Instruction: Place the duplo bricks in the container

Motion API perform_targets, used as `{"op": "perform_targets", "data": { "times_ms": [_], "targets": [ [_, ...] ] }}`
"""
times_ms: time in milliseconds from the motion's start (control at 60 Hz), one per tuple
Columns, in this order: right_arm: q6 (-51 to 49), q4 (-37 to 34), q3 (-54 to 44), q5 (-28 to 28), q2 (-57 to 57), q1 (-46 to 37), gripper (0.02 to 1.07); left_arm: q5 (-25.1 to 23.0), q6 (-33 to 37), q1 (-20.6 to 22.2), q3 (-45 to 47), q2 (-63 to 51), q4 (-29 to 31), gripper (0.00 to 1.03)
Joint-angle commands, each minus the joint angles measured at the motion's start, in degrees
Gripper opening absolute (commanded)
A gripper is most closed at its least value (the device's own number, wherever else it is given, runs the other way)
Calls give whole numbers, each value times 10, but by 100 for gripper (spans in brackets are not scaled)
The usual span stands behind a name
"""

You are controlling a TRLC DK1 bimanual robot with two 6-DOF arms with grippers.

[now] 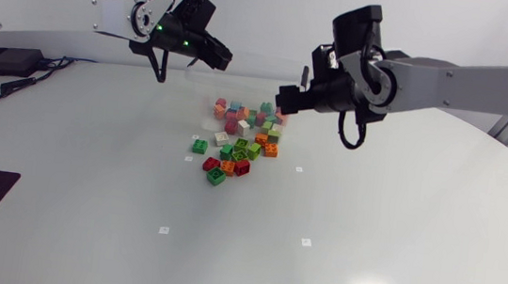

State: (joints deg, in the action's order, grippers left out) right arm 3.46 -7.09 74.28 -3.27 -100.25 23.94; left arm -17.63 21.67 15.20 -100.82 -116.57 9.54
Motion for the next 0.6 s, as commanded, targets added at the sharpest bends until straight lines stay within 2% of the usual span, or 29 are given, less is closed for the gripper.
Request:
{"op": "perform_targets", "data": {
  "times_ms": [0, 167, 283, 367, 517, 583],
  "targets": [
    [8, 21, -49, 1, 37, 4, 98, 15, -28, 11, -29, -28, -13, 33],
    [6, 27, -95, 13, 49, 19, 98, 44, -42, 15, -69, -59, -18, 35],
    [21, 45, -125, -21, 31, 46, 98, 61, -49, 12, -110, -91, -13, 35],
    [25, 68, -135, -79, 8, 72, 98, 73, -53, 11, -130, -111, -9, 43],
    [54, 99, -121, -72, -48, 66, 102, 89, -59, 11, -168, -139, 2, 50],
    [59, 107, -112, -72, -73, 66, 102, 95, -60, 11, -186, -153, 11, 59]
  ]
}}
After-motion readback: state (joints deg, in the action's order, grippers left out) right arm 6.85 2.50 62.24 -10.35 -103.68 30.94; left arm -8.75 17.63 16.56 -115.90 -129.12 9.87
